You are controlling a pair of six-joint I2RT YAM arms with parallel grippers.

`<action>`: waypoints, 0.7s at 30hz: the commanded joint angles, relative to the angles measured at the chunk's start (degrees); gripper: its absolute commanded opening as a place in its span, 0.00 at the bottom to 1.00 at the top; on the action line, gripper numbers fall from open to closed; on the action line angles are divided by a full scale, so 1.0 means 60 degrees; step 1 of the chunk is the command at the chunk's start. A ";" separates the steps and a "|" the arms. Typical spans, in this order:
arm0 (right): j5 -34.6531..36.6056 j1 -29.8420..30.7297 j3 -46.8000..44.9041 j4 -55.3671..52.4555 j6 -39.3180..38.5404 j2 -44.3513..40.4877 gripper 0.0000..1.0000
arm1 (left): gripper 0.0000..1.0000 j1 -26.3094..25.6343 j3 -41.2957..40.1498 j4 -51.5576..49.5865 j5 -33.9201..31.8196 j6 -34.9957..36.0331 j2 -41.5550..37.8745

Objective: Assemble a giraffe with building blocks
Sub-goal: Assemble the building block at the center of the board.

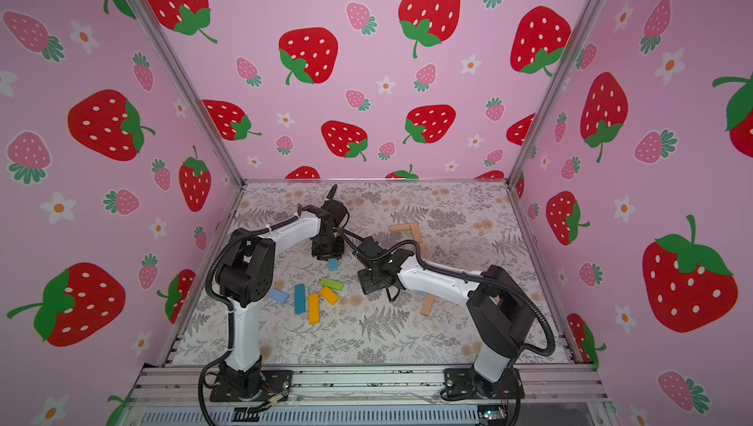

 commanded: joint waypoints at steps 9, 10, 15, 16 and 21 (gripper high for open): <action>0.0029 -0.0046 0.0284 -0.0180 0.0028 0.0186 0.68 | 0.48 0.0024 0.0414 -0.0205 0.0034 0.0127 0.0097; 0.0021 -0.0046 0.0293 -0.0188 0.0020 0.0204 0.68 | 0.49 0.0024 0.0414 -0.0183 0.0041 0.0142 0.0069; 0.0039 -0.0061 0.0295 -0.0218 0.0038 0.0194 0.68 | 0.54 -0.0001 0.0415 -0.0161 0.0180 0.0223 -0.0115; 0.0043 -0.0061 0.0280 -0.0223 0.0045 0.0172 0.68 | 0.56 -0.0012 0.0414 -0.0150 0.0180 0.0228 -0.0214; 0.0125 -0.0075 0.0298 -0.0277 0.0047 0.0042 0.68 | 0.70 -0.0046 0.0373 -0.0189 0.0180 0.0280 -0.1034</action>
